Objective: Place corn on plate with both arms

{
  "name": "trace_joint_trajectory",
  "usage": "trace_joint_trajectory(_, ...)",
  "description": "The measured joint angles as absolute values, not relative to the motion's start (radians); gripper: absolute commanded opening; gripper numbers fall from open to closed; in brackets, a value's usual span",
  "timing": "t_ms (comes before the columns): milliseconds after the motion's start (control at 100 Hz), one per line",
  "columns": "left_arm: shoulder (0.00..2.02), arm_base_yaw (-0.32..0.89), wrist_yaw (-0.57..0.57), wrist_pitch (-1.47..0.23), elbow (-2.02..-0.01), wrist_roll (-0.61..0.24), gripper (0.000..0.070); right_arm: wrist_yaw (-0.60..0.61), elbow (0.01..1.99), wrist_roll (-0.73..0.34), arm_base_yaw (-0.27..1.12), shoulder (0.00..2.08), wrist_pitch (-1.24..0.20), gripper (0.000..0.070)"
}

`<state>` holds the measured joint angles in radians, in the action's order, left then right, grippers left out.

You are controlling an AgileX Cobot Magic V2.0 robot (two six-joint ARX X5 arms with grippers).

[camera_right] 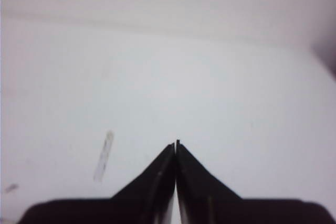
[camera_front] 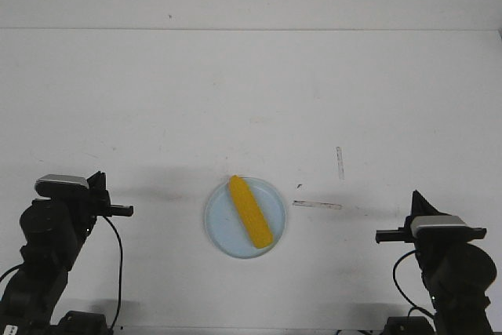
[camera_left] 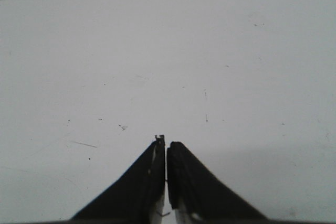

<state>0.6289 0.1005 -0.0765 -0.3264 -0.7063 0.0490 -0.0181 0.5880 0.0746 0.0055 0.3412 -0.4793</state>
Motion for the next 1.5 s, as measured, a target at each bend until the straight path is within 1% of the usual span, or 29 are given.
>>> trace_joint_trajectory(210, 0.629, 0.101, -0.076, -0.328, -0.706, 0.049, 0.0001, -0.018, 0.588, 0.075, 0.006, 0.254, -0.480, 0.0006)
trace_joint_trajectory(600, 0.619, 0.101, -0.076, -0.322, -0.706, 0.049, 0.0001, -0.023, 0.588, 0.055, 0.006, 0.254, -0.481, 0.0006)
trace_joint_trajectory(1160, 0.524, 0.101, -0.077, -0.322, -0.706, 0.049, 0.0000, -0.023, 0.588, 0.054, 0.006, 0.254, -0.481, 0.0006)
trace_joint_trajectory(1260, 0.496, 0.101, -0.104, -0.337, -0.704, 0.049, 0.0000, -0.023, 0.588, 0.054, 0.006, 0.254, -0.481, 0.0006)
trace_joint_trajectory(1370, 0.422, 0.091, -0.107, -0.345, -0.643, 0.046, 0.0000, -0.023, 0.588, 0.054, 0.006, 0.254, -0.481, 0.0006)
trace_joint_trajectory(1440, 0.356, 0.087, -0.106, -0.340, -0.567, 0.030, 0.0000, -0.023, 0.588, 0.054, 0.006, 0.254, -0.481, 0.0006)
trace_joint_trajectory(1500, 0.299, 0.085, -0.100, -0.297, -0.488, 0.006, 0.0000, -0.023, 0.588, 0.054, 0.006, 0.254, -0.481, 0.0005)
